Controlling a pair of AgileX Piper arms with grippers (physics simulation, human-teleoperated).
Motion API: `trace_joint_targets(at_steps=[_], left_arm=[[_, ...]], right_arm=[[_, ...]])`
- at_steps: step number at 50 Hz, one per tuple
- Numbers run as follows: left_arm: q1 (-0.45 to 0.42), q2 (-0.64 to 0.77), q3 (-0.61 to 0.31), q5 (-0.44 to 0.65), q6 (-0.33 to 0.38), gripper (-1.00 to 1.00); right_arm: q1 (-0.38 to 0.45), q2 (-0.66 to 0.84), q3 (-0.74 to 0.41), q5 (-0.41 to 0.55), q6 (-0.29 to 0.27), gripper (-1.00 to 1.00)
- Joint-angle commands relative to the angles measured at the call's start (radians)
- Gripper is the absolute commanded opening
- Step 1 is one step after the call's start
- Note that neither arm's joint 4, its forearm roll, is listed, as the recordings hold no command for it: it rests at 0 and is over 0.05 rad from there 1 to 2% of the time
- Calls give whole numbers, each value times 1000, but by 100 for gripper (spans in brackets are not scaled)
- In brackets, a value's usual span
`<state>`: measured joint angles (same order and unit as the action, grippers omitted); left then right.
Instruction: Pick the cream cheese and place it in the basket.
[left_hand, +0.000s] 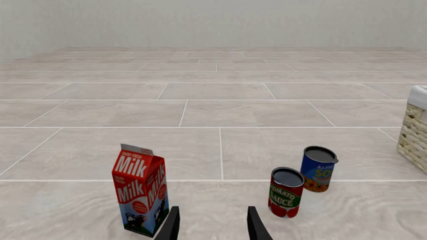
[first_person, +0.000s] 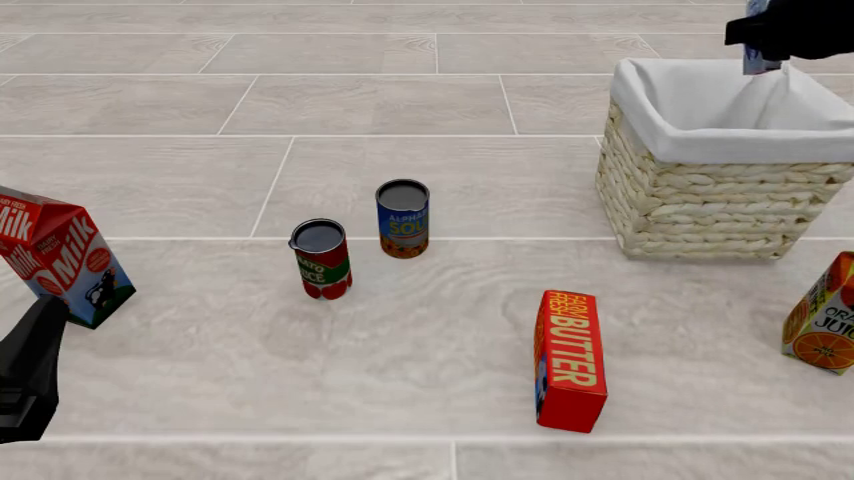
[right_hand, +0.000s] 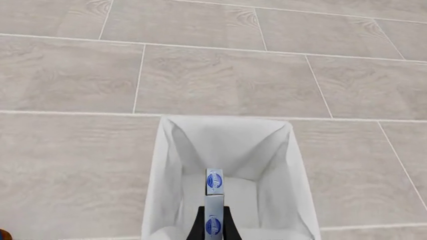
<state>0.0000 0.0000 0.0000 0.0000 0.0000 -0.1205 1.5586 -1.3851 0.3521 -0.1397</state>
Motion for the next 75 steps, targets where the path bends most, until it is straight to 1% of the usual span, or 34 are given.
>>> trace_joint_targets(at_steps=[1, 2, 6, 9, 10, 11, 26, 37, 48, 56, 66, 75], left_arm=[[0, 0, 0, 0, 0, 100], [0, 0, 0, 0, 0, 100], [0, 0, 0, 0, 0, 100], [0, 0, 0, 0, 0, 100], [0, 0, 0, 0, 0, 100], [0, 0, 0, 0, 0, 100], [0, 0, 0, 0, 0, 100], [0, 0, 0, 0, 0, 100], [0, 0, 0, 0, 0, 100], [0, 0, 0, 0, 0, 100], [0, 0, 0, 0, 0, 100], [0, 0, 0, 0, 0, 100]], right_arm=[[-13, 54, -25, 7, 24, -100], [-10, 62, -26, 8, 15, -100], [-7, 76, -41, 15, 21, -100], [-10, 108, -71, 31, 15, -100], [-6, 109, -78, 46, 5, -100], [-7, 114, -85, 51, 13, -100], [2, 179, -152, 93, 4, -100], [-6, 205, -135, 81, -8, -100], [-17, 228, -132, 68, 4, -100], [-20, 240, -138, 60, -1, -100], [-20, 238, -154, 74, -4, -100], [-10, 227, -142, 73, -14, -100]])
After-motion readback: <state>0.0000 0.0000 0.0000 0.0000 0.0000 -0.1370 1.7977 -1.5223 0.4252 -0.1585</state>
